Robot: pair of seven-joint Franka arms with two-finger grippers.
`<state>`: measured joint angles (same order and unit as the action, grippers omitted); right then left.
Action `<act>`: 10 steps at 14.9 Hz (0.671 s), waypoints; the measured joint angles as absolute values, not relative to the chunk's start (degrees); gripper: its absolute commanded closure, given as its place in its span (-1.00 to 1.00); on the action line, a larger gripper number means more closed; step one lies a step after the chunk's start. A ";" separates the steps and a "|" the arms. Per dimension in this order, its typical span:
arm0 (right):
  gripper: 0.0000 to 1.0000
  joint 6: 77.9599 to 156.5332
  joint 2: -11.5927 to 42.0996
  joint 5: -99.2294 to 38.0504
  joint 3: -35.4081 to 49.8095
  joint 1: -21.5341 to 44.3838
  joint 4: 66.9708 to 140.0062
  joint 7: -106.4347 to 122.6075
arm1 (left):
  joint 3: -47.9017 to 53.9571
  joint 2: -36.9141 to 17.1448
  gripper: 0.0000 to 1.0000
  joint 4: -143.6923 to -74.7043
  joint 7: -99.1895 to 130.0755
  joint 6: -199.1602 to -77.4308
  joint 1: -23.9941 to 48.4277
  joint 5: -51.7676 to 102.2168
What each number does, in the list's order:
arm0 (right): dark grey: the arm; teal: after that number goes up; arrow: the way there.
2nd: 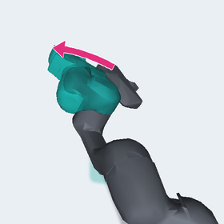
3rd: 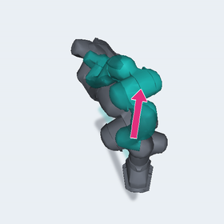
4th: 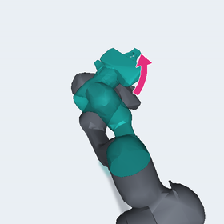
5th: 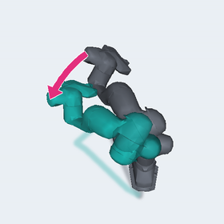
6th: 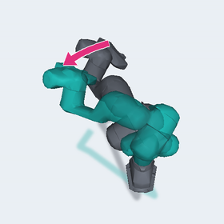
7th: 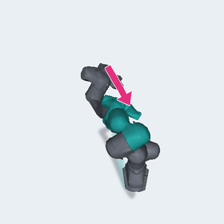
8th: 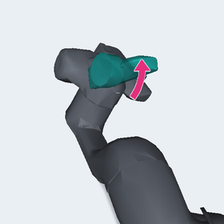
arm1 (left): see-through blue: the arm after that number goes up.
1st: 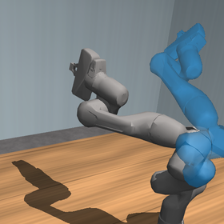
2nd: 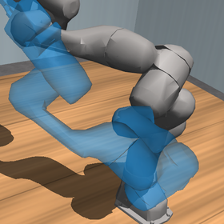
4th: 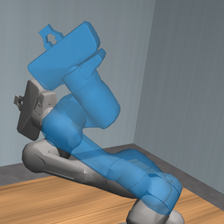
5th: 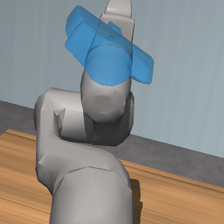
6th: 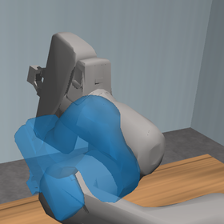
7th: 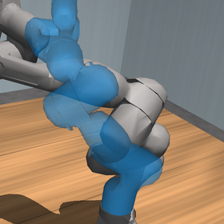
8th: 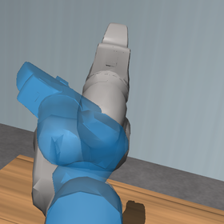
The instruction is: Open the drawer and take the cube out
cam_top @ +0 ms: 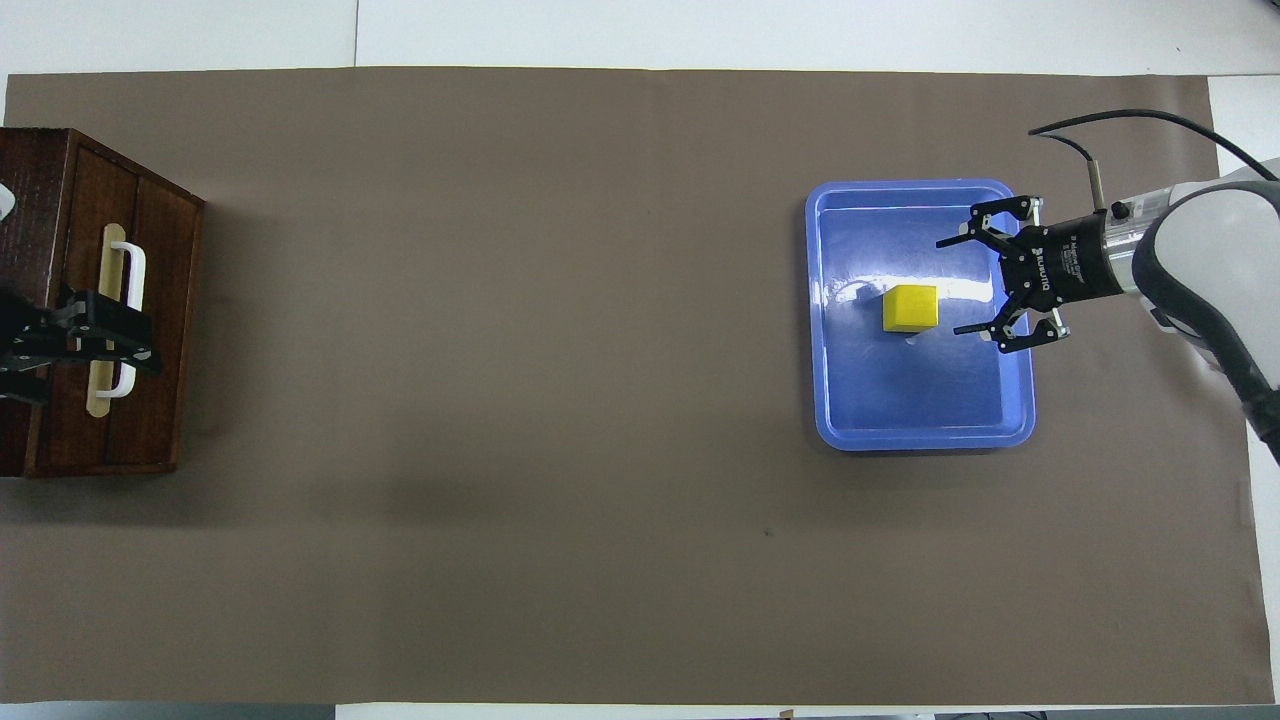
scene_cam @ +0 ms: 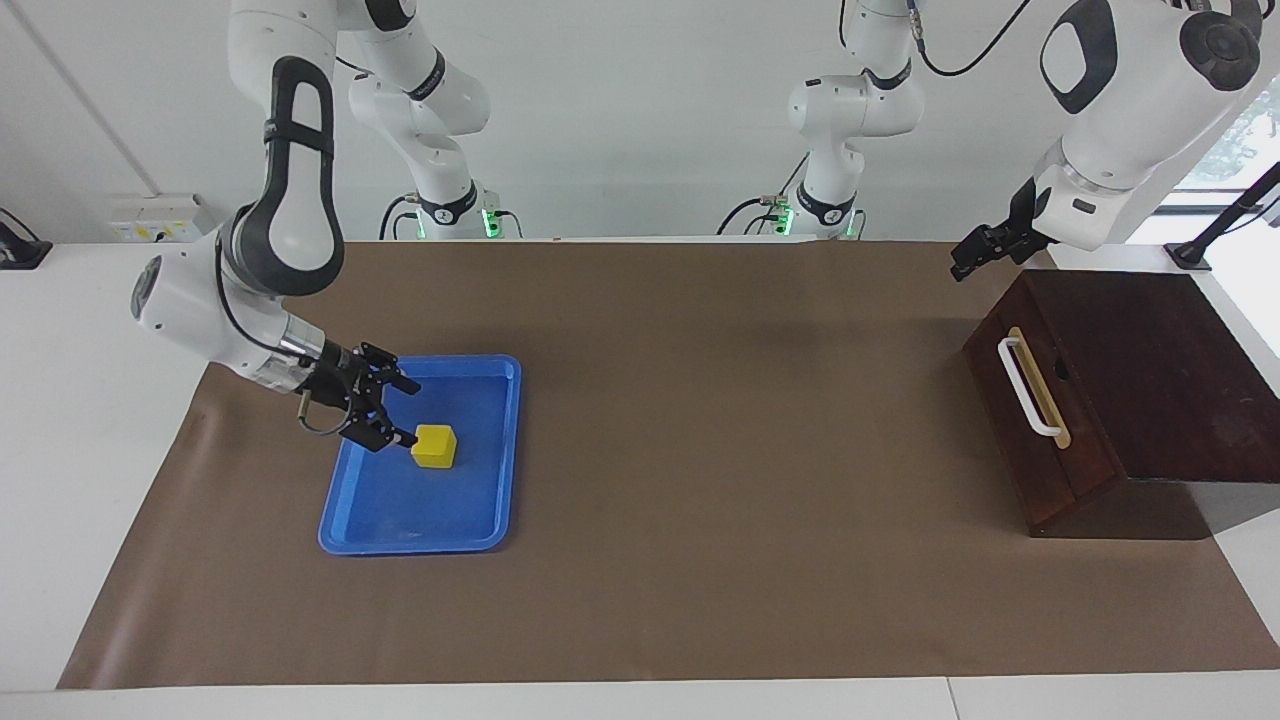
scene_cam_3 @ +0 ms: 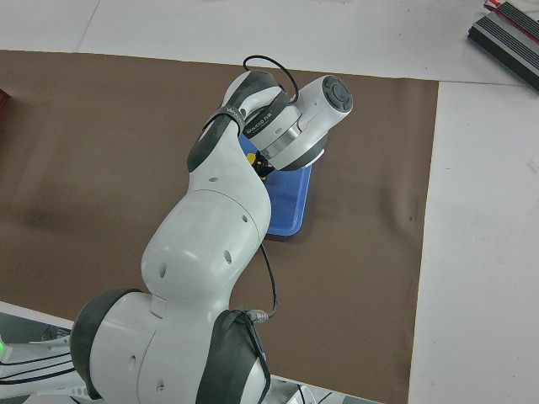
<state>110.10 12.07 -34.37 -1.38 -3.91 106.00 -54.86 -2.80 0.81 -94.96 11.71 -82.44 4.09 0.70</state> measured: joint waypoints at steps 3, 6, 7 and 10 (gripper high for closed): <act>-1.00 102.90 4.46 -21.31 -0.99 -1.45 103.85 -52.89 | -2.49 0.52 -1.00 -94.00 9.15 -79.84 3.82 0.77; -1.00 98.56 -1.24 -11.17 -0.72 -0.32 103.31 -39.19 | -0.93 0.12 -1.00 -91.49 8.64 -77.50 3.70 0.97; -1.00 97.30 -2.58 -8.97 -0.73 -0.35 103.30 -33.95 | -0.25 0.04 -1.00 -91.15 8.64 -77.16 3.69 1.00; -1.00 93.37 -6.08 -4.09 -0.84 -0.39 103.30 -21.46 | 0.81 0.11 -1.00 -90.52 8.64 -76.84 3.69 1.01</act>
